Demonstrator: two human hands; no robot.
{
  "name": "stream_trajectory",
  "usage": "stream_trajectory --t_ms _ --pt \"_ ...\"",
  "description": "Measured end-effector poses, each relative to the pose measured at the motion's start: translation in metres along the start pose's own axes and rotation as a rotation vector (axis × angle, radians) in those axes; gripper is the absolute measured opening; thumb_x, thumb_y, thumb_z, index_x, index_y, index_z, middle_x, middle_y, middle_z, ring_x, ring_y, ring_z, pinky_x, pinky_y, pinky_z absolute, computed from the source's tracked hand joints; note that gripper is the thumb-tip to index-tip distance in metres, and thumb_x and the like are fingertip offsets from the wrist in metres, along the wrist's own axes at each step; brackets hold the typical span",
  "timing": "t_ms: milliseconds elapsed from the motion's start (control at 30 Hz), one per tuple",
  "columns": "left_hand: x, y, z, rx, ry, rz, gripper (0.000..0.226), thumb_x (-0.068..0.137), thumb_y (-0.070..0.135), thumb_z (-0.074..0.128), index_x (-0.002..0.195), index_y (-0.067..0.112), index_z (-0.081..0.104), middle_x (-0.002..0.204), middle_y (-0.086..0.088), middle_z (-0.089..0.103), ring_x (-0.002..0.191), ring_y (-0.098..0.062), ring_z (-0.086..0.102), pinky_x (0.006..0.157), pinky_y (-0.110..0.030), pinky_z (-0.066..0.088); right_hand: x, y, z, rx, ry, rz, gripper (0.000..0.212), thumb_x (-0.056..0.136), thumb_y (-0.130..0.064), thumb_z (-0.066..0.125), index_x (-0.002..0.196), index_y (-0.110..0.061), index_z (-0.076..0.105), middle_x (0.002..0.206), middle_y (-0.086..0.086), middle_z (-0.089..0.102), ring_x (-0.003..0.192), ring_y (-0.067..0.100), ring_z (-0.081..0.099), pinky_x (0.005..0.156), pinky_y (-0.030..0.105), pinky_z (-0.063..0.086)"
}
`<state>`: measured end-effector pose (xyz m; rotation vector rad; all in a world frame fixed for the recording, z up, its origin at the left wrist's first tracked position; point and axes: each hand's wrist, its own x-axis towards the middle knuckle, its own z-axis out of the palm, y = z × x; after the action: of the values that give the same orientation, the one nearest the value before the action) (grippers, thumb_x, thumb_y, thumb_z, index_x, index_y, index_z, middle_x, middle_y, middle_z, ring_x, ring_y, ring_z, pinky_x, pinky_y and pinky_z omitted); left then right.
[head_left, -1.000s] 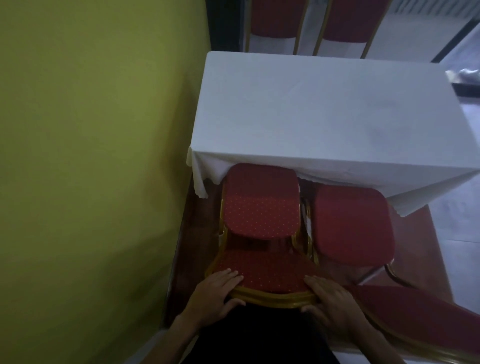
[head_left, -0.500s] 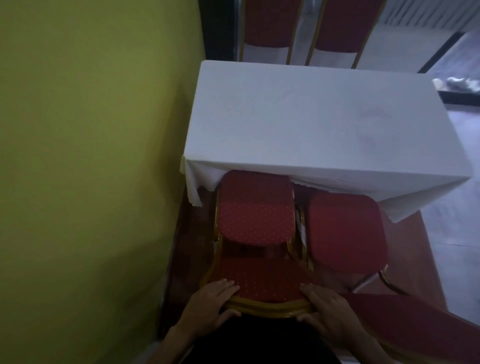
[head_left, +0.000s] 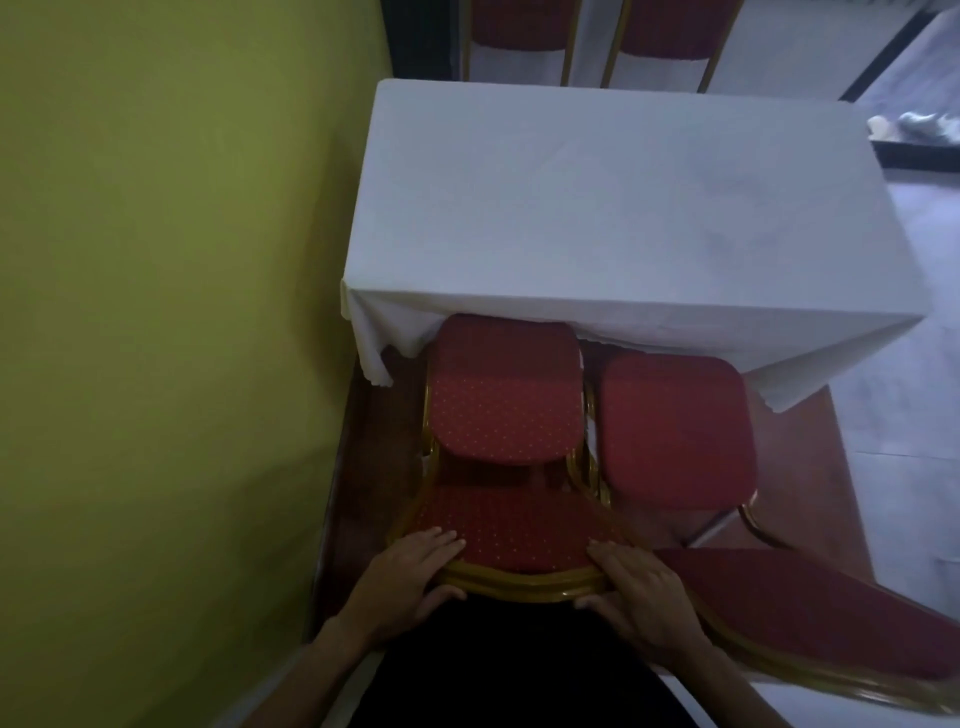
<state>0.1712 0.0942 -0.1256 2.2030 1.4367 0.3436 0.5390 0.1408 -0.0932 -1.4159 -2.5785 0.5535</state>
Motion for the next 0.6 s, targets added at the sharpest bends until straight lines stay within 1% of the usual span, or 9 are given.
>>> stream_trajectory --t_ms 100,233,367,500,600 --pt "0.003 0.006 0.005 -0.004 -0.004 0.007 0.062 0.093 0.066 0.05 0.138 0.023 0.055 0.139 0.003 0.058 0.129 -0.015 0.052 0.103 -0.035 0.047 -0.005 0.005 -0.005 -0.012 -0.003 -0.007 0.073 0.093 -0.074 0.042 0.121 -0.012 0.069 0.118 0.003 0.071 0.106 0.021 0.068 0.088 0.035 0.054" --pt "0.002 0.007 0.003 -0.002 -0.004 -0.021 0.063 0.093 0.067 0.05 0.138 0.024 0.055 0.139 0.005 0.058 0.129 -0.013 0.052 0.104 -0.032 0.046 -0.003 0.008 -0.005 -0.016 -0.009 -0.014 0.071 0.093 -0.072 0.044 0.121 -0.012 0.069 0.12 0.002 0.07 0.107 0.02 0.067 0.088 0.035 0.055" --pt "0.003 0.007 0.0 0.019 0.007 -0.011 0.063 0.093 0.068 0.049 0.136 0.022 0.058 0.136 0.004 0.06 0.126 -0.014 0.055 0.101 -0.032 0.049 0.001 0.013 -0.001 -0.003 -0.022 -0.071 0.069 0.095 -0.07 0.043 0.124 -0.012 0.067 0.124 0.002 0.069 0.11 0.022 0.067 0.09 0.04 0.056" --pt "0.011 0.005 -0.005 0.047 0.011 -0.02 0.066 0.093 0.067 0.05 0.133 0.017 0.06 0.132 0.0 0.063 0.124 -0.016 0.057 0.1 -0.032 0.05 0.008 0.022 0.005 0.006 -0.042 -0.062 0.068 0.093 -0.072 0.044 0.126 -0.016 0.066 0.127 -0.002 0.067 0.114 0.019 0.063 0.097 0.041 0.051" --pt "0.02 0.001 -0.008 0.031 0.009 -0.029 0.066 0.093 0.067 0.05 0.133 0.015 0.06 0.132 -0.001 0.063 0.124 -0.016 0.057 0.101 -0.033 0.049 0.02 0.029 0.001 0.014 -0.072 -0.06 0.068 0.093 -0.072 0.046 0.128 -0.018 0.064 0.129 -0.005 0.066 0.116 0.016 0.061 0.101 0.038 0.046"
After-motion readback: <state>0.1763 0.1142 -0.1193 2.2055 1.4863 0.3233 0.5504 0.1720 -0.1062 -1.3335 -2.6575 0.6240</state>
